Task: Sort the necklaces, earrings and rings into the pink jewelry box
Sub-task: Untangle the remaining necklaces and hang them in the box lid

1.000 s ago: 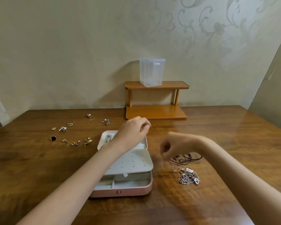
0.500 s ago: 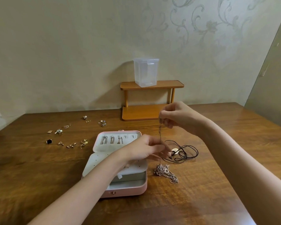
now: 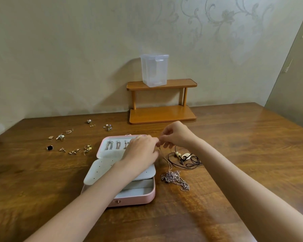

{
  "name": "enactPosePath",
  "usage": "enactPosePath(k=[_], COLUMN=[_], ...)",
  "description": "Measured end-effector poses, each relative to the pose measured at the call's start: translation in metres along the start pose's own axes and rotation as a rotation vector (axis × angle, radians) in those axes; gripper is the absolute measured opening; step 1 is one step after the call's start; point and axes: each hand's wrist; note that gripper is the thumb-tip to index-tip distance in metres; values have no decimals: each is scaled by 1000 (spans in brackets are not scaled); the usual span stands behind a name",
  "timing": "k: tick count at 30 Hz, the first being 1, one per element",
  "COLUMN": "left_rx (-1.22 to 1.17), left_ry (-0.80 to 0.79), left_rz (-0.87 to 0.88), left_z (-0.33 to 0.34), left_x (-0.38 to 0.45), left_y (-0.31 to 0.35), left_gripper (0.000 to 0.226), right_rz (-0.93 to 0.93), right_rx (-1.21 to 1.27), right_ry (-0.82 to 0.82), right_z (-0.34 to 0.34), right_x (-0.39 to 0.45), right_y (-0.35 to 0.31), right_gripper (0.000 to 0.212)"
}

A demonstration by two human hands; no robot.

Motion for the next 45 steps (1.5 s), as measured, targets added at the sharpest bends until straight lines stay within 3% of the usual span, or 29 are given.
enactPosePath(k=[4, 6, 11, 13, 17, 20, 24, 27, 33, 39, 45], left_rx=[-66, -4, 138, 152, 151, 33, -378, -460, -495, -890, -999], left_ry=[-78, -129, -180, -187, -187, -177, -199, -250, -198, -141, -69], left_rz=[239, 316, 340, 318, 284, 274, 191, 176, 139, -117, -201], left_z=[-4, 2, 20, 23, 24, 22, 7, 2, 5, 2, 1], left_x=[-19, -23, -27, -25, -25, -25, -18, -12, -2, 6, 11], left_y=[14, 23, 26, 24, 26, 25, 22, 20, 30, 33, 30], left_gripper=[21, 23, 29, 31, 23, 18, 22, 19, 15, 21, 23], right_rz=[-77, -88, 111, 139, 159, 207, 289, 321, 239, 180, 175], right_rx=[-223, -307, -576, -643, -627, -639, -689, -769, -583, -229, -198], right_ry=[28, -36, -450, -473, -424, -478, -540, -550, -412, -305, -289], right_z=[-9, -18, -20, -13, -6, -11, -21, -26, -49, -72, -81], right_x=[-9, -19, -52, -61, -66, -67, -67, -68, -64, -66, -62], right_y=[6, 5, 3, 7, 14, 16, 22, 26, 29, 30, 31], right_gripper=[12, 13, 11, 17, 10, 2, 10, 5, 16, 12, 12])
Point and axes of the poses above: each hand's wrist, its own x-axis towards the middle knuckle, its own z-axis out of the palm, y = z × x, and after that the axes turned 7 degrees about z, right-handed
